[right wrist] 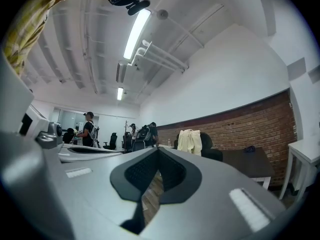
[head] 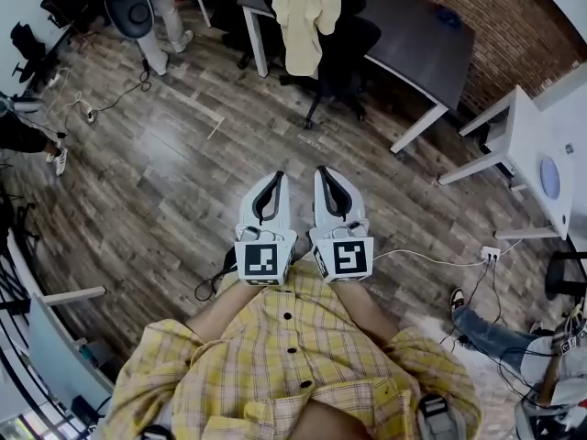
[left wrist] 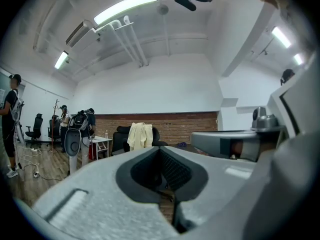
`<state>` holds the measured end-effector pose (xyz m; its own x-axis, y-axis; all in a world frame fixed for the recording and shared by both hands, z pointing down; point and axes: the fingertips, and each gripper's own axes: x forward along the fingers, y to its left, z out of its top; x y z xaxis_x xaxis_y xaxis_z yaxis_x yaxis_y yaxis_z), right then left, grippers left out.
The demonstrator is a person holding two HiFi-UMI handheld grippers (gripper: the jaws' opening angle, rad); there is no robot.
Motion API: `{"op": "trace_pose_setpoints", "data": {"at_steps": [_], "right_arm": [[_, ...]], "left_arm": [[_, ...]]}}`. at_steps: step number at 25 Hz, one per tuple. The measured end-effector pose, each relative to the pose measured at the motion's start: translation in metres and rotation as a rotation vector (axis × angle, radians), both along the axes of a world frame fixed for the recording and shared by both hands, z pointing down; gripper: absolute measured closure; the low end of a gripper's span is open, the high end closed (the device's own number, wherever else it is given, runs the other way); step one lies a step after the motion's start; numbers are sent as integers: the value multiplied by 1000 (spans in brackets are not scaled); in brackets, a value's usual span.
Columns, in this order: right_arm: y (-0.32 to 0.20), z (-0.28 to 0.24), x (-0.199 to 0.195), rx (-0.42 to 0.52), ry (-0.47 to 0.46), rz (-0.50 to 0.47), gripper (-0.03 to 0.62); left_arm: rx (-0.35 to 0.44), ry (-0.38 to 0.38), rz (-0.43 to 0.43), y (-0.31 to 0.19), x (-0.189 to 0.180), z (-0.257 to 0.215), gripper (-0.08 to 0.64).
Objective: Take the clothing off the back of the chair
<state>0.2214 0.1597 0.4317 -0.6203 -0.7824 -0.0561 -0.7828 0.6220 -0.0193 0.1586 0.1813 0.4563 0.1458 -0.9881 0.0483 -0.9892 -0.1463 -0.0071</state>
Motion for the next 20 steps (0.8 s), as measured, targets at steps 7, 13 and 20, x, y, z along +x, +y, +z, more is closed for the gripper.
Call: {"op": "trace_pose_setpoints", "data": {"at_steps": [7,13,20], "right_arm": [[-13,8,-15,-9,5,-5,589],[-47,12,-49,-16,19,24,589],[-100,23,-92,-35,23,69,588]], "left_arm": [[2,5,5,-11,-9,7,560],[-5,17,24,-45,-47,13,560],[23,43,70,-104,-88,13,560]]}}
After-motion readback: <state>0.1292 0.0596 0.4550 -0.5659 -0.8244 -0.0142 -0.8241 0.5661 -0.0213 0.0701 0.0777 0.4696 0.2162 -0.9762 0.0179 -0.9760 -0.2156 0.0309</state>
